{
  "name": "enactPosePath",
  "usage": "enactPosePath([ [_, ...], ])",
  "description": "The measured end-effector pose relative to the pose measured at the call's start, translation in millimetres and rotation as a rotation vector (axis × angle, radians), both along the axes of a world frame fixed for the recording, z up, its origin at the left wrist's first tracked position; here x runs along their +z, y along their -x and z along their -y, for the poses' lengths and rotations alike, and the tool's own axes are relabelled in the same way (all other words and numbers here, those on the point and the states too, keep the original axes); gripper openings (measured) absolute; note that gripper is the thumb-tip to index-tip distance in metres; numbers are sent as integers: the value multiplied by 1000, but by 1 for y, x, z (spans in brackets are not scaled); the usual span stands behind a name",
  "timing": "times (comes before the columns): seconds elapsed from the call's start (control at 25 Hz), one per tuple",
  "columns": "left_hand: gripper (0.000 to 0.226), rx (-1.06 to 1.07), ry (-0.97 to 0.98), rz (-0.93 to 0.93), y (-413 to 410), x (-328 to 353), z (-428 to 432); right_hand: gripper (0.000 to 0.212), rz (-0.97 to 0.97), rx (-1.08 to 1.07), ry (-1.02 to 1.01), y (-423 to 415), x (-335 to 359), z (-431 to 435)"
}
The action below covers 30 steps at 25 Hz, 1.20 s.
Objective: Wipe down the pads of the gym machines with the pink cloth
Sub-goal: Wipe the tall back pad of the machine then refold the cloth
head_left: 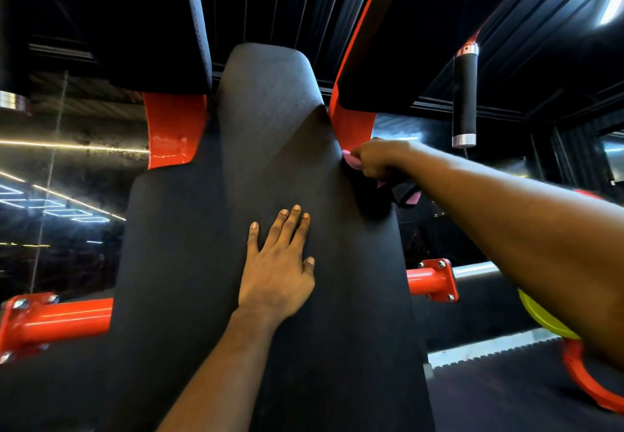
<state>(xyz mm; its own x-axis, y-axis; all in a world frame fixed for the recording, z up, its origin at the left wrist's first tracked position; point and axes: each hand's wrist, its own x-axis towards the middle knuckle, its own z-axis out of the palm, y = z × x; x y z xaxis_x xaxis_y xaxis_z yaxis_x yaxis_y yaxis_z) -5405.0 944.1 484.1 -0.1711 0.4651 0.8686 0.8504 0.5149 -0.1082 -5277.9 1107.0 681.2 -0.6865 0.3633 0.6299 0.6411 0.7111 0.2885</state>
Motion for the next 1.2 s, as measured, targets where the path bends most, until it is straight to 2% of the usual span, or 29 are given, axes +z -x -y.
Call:
enactPosePath([
  [0.08,73,0,-10,-1,0,0,-1,25,24,-69,-36,-4,3,6],
  [0.28,76,2,-7,-12,0,0,0,49,-31,-7,15,7,-9,-4],
  [0.52,77,6,-5,-6,0,-1,-1,29,-65,-32,96,4,9,1],
  [0.56,77,7,-2,-5,0,-1,-1,27,-75,-12,59,9,7,-4],
  [0.72,76,3,5,7,-1,1,-1,31,-166,58,-57,12,-17,-14],
  [0.84,76,0,27,23,-1,3,1,33,-181,73,46,2,-15,-8],
  [0.92,76,-12,35,27,-1,4,2,37,-248,100,154,-4,-4,-1],
  [1.0,77,-16,40,18,1,4,3,37,-450,184,301,-4,10,3],
  [1.08,76,-12,52,15,4,4,5,38,-641,264,343,6,14,8],
  [1.2,76,-16,59,12,7,4,5,37,-557,308,255,23,-7,19],
])
